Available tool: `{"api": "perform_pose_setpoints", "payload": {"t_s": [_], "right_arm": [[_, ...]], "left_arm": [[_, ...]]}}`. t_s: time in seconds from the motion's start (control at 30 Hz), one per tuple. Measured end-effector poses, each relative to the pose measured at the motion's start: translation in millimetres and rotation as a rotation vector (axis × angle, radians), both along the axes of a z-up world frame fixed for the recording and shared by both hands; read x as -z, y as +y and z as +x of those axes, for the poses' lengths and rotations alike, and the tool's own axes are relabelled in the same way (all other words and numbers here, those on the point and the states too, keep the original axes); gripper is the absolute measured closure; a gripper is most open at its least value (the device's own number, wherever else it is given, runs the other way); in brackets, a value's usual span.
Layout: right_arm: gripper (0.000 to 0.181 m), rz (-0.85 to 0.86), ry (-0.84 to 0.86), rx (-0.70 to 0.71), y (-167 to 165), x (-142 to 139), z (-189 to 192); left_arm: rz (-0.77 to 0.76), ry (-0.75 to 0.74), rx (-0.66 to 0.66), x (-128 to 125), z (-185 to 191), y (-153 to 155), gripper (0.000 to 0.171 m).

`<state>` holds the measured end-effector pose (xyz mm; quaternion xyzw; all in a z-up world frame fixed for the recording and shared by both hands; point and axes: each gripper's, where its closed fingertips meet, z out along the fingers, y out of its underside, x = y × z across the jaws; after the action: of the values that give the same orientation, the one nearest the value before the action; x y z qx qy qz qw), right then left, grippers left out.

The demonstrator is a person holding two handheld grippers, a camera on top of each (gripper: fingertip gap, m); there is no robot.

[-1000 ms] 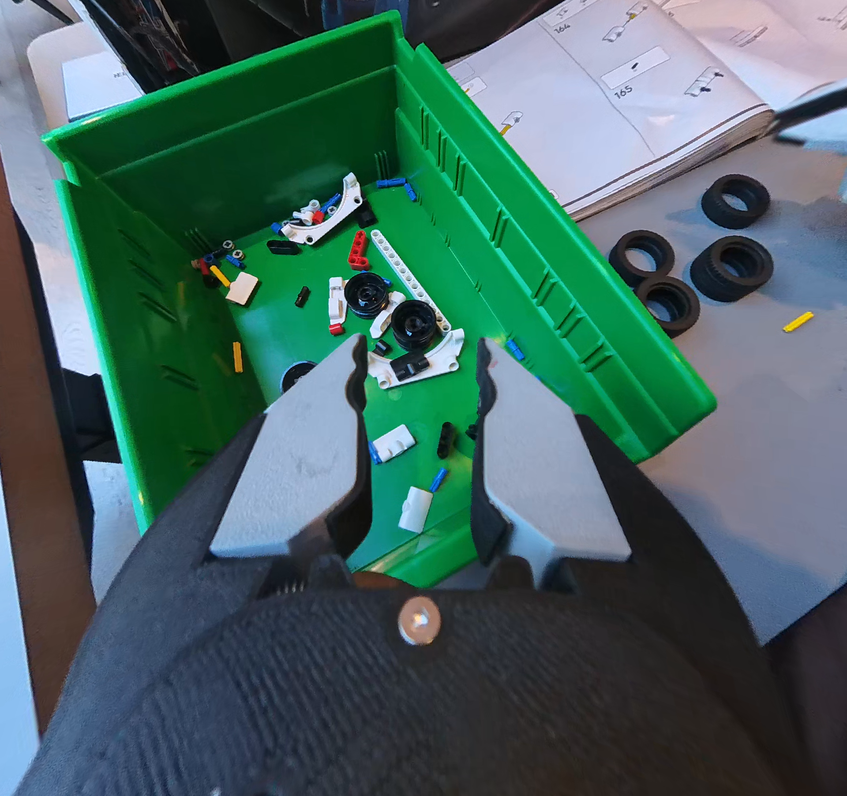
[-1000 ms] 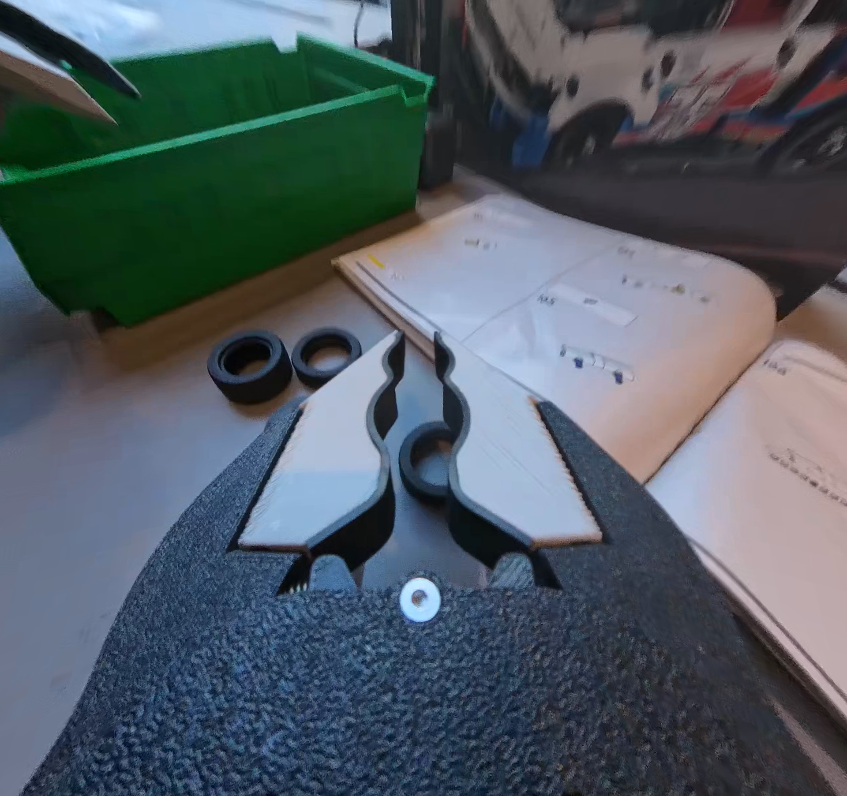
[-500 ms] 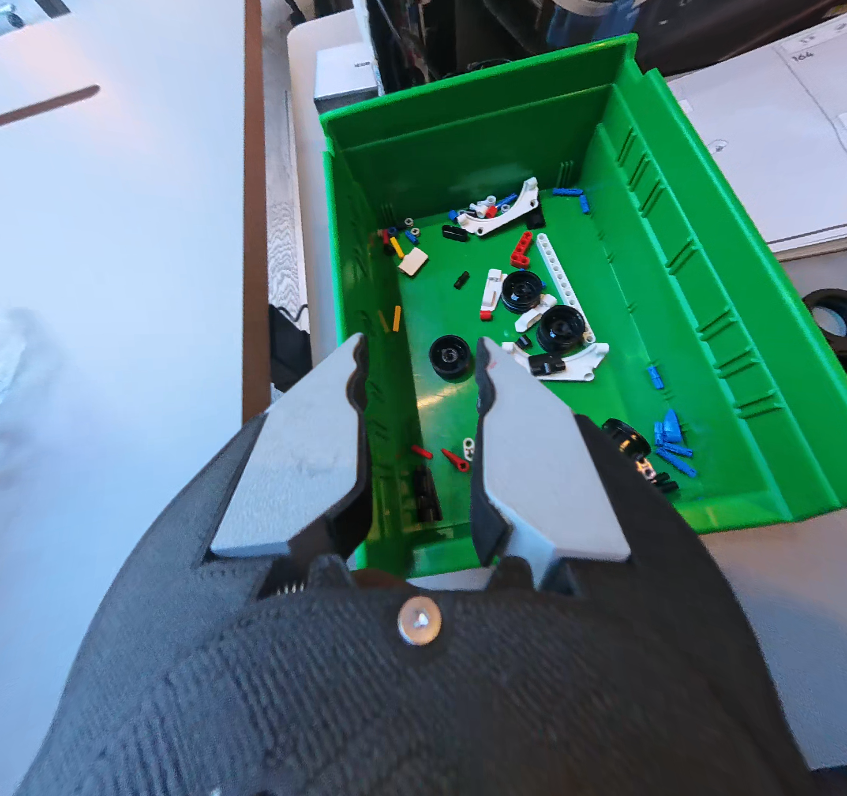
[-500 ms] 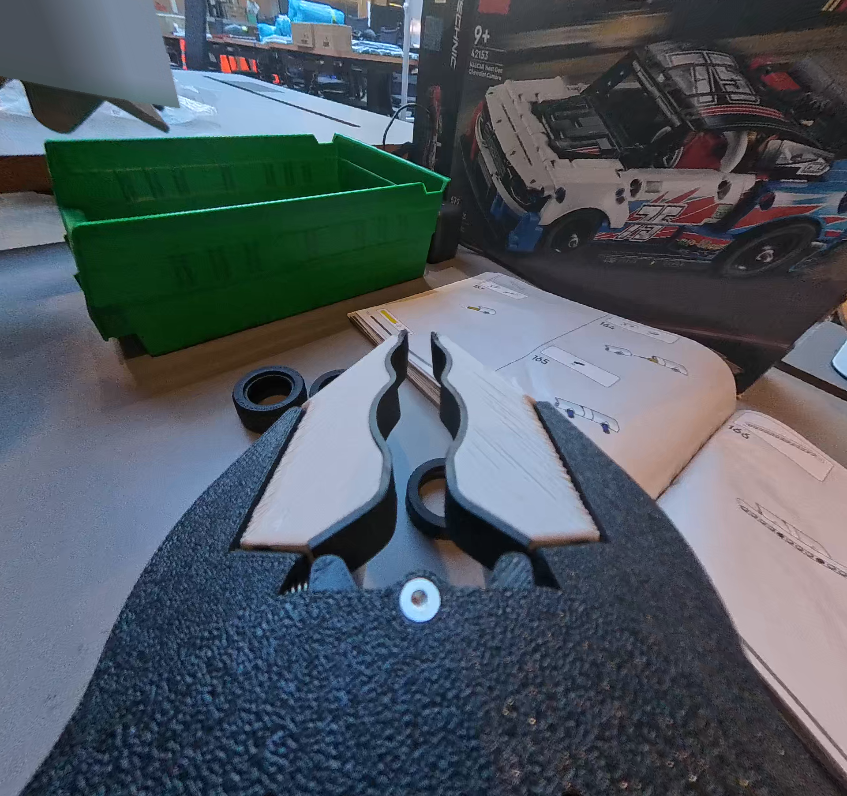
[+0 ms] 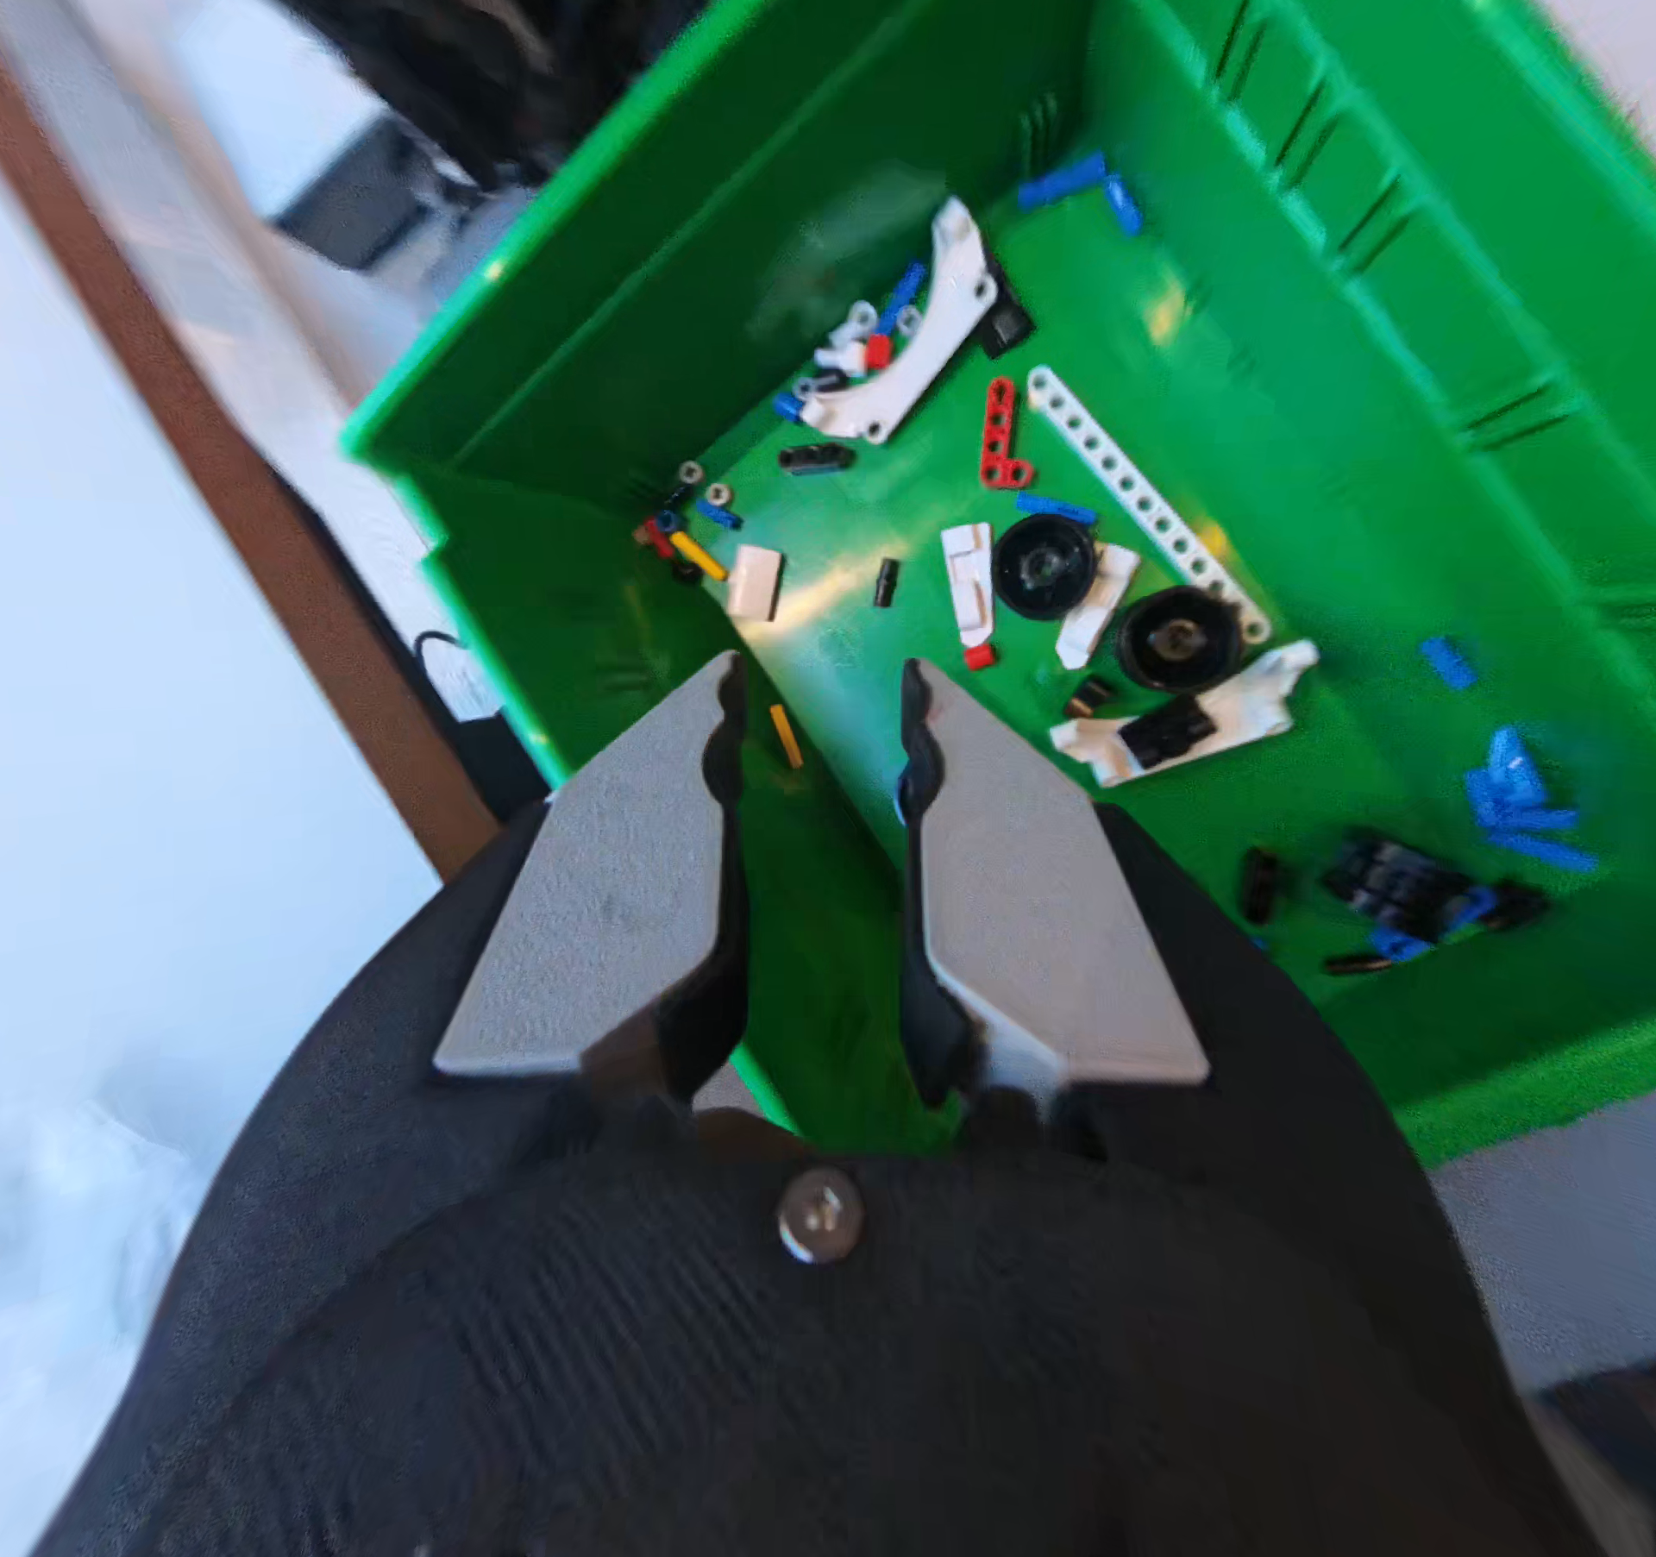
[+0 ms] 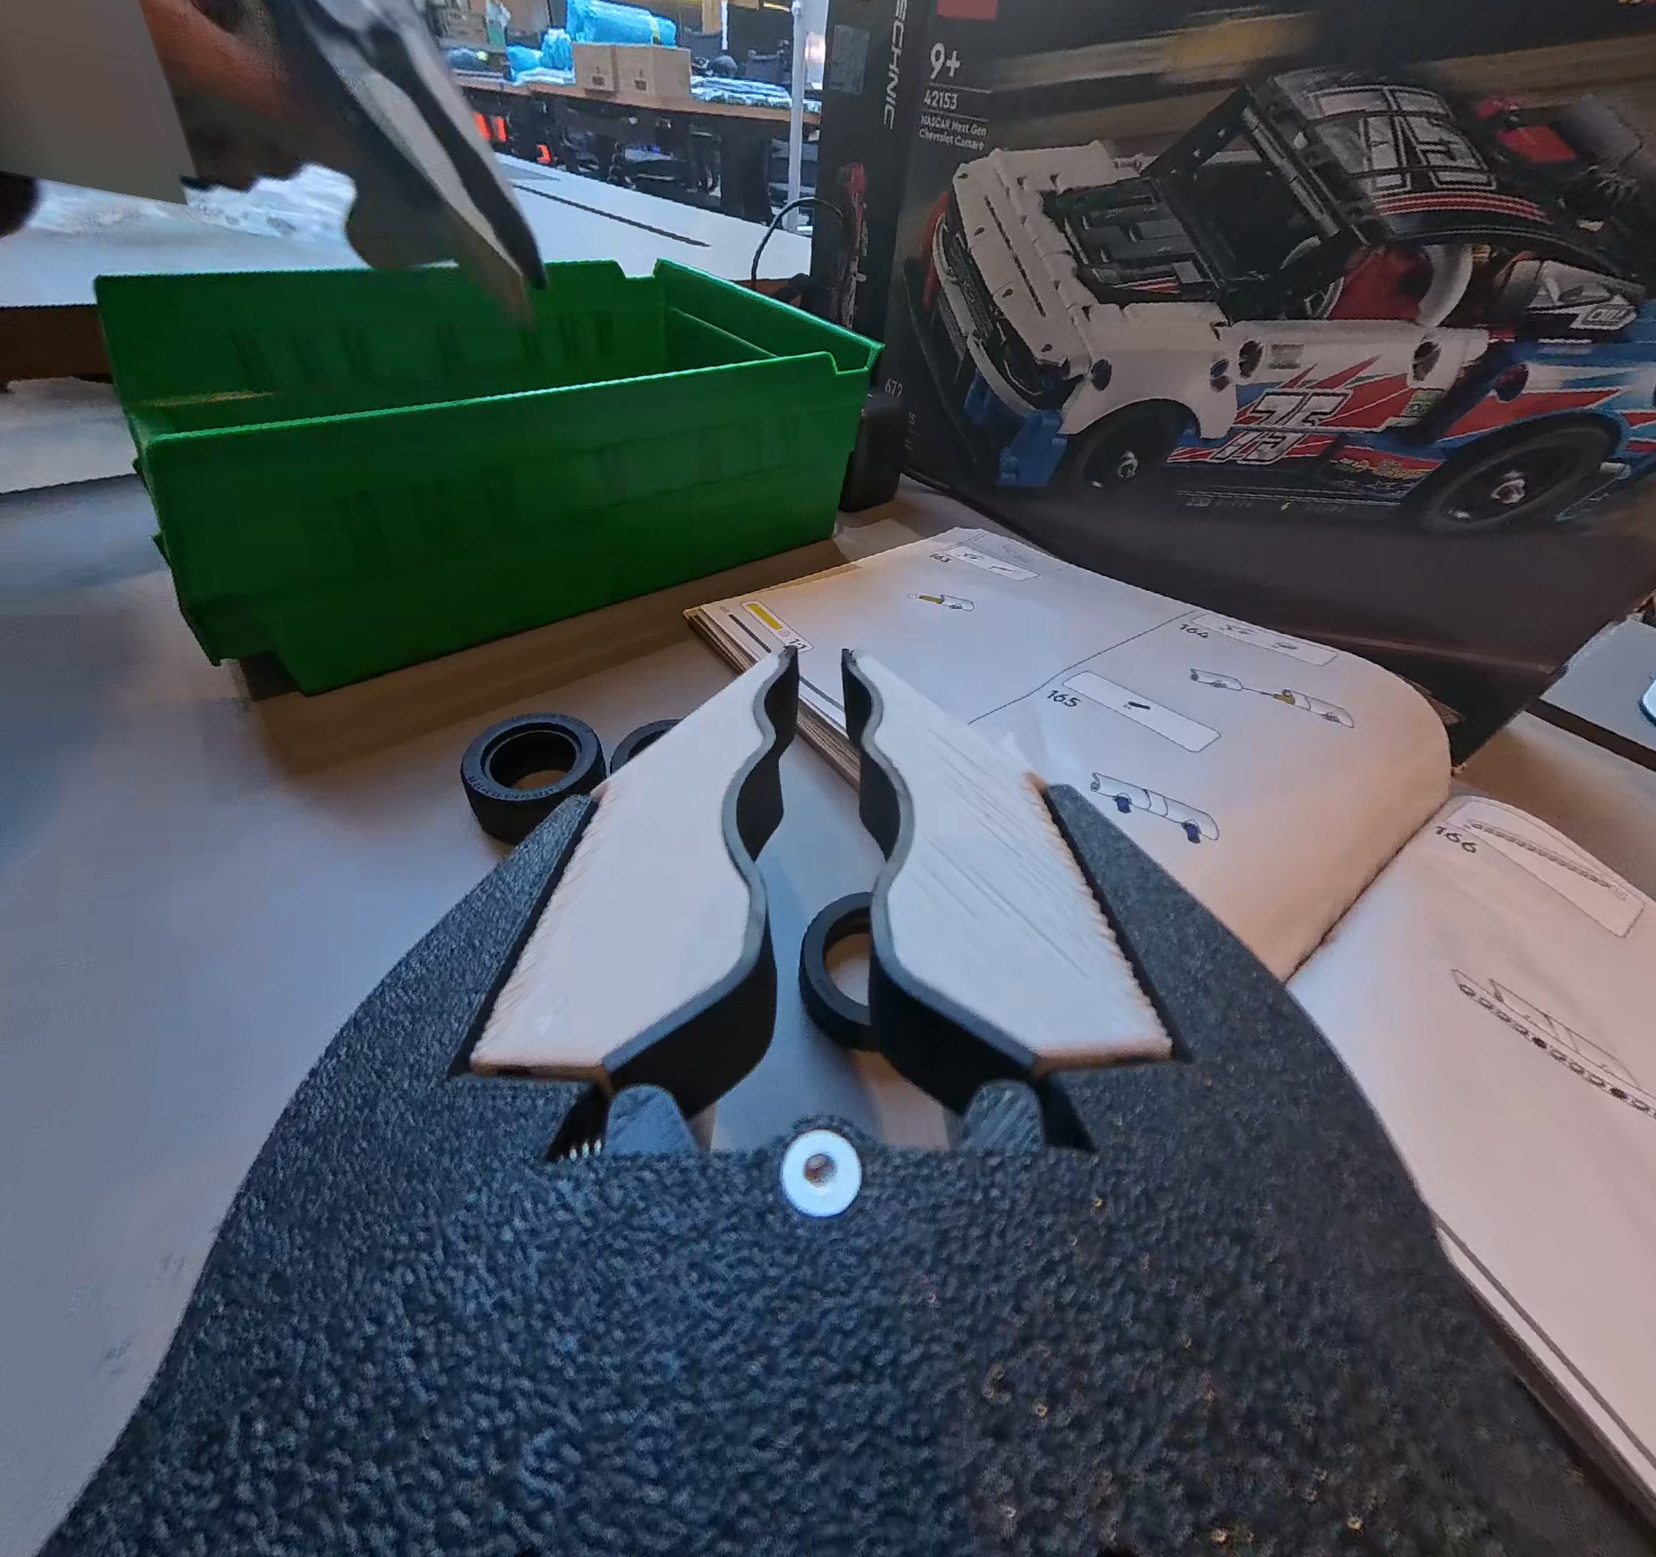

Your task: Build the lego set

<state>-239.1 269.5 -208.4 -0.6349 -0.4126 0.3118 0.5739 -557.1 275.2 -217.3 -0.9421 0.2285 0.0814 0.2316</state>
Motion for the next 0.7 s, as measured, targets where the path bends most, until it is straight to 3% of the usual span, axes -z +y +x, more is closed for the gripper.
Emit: {"api": "perform_pose_setpoints", "payload": {"t_s": [0.07, 0.17, 0.37, 0.4, 0.57, 0.7], "right_arm": [[0.173, 0.006, 0.005, 0.007, 1, -2, 2], [0.172, 0.008, 0.015, 0.016, 1, -4, 5], [0.173, 0.001, 0.05, 0.011, 0, -10, 10], [0.173, -0.002, 0.055, 0.006, -1, -11, 10], [0.173, 0.017, 0.063, -0.015, -8, -16, 7], [0.173, 0.039, 0.07, -0.013, -11, -21, 9]], "left_arm": [[-0.153, 0.089, 0.066, 23, -3, 13, 0.14], [-0.369, 0.176, 0.062, 55, -15, 20, 0.145], [-0.553, 0.239, 0.038, 81, -32, 28, 0.145], [-0.596, 0.253, 0.032, 84, -37, 25, 0.155], [-0.636, 0.223, 0.015, 84, -38, 28, 0.158], [-0.543, 0.236, 0.049, 76, -31, 25, 0.158]]}}
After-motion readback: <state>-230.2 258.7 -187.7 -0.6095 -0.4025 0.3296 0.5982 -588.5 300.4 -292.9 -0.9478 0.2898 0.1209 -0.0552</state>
